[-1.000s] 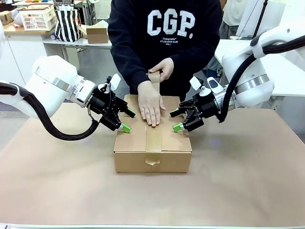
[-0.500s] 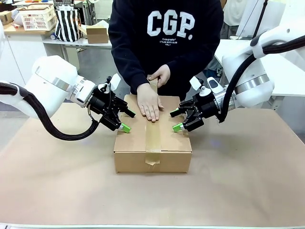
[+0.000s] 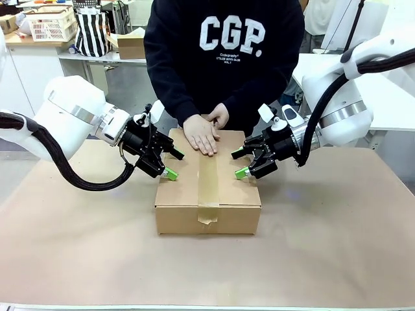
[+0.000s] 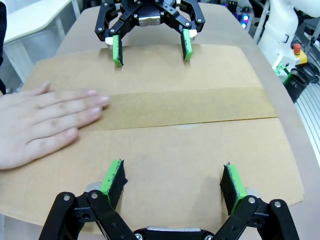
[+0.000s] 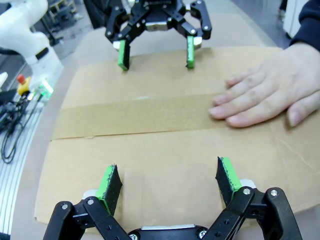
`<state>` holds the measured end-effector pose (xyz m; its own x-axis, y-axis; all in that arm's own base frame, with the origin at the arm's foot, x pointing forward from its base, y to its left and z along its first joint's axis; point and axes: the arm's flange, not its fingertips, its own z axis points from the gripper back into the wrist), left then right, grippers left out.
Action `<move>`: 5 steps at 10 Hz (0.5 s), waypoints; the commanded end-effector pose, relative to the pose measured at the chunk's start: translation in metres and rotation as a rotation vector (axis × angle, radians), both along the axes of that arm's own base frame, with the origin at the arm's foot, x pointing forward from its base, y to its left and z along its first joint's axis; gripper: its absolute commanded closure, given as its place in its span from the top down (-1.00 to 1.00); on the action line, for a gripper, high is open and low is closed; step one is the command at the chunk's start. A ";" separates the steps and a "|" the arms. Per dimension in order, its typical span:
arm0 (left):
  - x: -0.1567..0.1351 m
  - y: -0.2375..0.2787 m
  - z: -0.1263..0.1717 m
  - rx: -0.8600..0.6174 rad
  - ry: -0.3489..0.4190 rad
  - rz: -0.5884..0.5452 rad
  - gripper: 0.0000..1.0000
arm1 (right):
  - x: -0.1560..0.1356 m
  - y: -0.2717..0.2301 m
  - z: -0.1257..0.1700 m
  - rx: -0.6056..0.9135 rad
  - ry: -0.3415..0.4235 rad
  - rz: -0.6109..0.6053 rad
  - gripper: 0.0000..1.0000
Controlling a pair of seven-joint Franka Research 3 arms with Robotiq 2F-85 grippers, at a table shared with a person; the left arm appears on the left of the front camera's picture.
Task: Pack the gift set into the box.
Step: Press and hold the closed box until the human finishes sealing it.
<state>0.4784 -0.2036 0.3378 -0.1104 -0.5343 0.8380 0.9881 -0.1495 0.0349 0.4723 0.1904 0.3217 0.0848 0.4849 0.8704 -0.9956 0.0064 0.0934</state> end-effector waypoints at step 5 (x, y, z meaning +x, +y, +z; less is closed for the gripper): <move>-0.001 0.000 -0.003 -0.007 -0.001 0.001 1.00 | -0.001 0.000 -0.003 -0.006 0.000 -0.002 1.00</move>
<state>0.4785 -0.2034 0.3378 -0.1102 -0.5344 0.8380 0.9882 -0.1493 0.0348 0.4723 0.1904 0.3217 0.0848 0.4849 0.8704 -0.9956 0.0064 0.0934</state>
